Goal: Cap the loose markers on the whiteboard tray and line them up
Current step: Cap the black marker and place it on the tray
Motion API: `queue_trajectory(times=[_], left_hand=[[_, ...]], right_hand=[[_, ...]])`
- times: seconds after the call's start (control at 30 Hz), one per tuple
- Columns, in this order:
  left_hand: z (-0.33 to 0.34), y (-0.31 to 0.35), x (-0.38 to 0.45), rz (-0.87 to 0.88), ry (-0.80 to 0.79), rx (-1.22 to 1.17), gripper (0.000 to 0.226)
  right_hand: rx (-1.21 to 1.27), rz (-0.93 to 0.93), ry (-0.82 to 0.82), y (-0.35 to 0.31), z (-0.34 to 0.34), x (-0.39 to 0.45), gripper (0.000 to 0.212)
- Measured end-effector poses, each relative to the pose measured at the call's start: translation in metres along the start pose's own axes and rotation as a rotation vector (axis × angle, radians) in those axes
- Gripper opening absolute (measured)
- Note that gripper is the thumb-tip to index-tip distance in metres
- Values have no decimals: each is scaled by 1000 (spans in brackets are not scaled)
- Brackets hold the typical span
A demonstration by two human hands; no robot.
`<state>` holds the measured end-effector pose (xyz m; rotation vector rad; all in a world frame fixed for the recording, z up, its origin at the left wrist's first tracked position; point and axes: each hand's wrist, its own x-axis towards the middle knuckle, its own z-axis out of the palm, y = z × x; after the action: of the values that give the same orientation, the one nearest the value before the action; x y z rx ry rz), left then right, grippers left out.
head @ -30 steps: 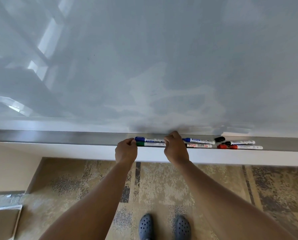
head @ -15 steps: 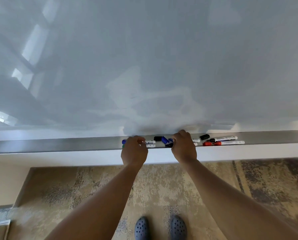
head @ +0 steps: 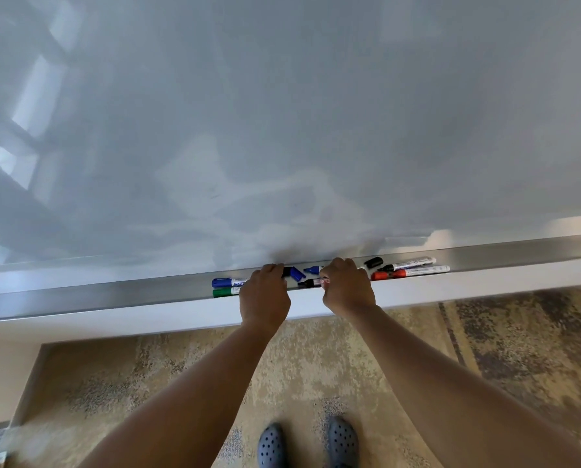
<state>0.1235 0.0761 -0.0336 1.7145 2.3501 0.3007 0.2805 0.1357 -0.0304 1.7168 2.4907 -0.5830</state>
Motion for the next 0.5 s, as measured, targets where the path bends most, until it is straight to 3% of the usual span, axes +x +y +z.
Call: queue_trajectory(times=[0.23, 0.5], left_hand=[[3, 7, 8, 3, -43, 46, 35], [6, 17, 12, -21, -83, 97, 23]], right_hand=[[-39, -36, -89, 3, -5, 3, 46], [-51, -33, -51, 10, -6, 4, 42]])
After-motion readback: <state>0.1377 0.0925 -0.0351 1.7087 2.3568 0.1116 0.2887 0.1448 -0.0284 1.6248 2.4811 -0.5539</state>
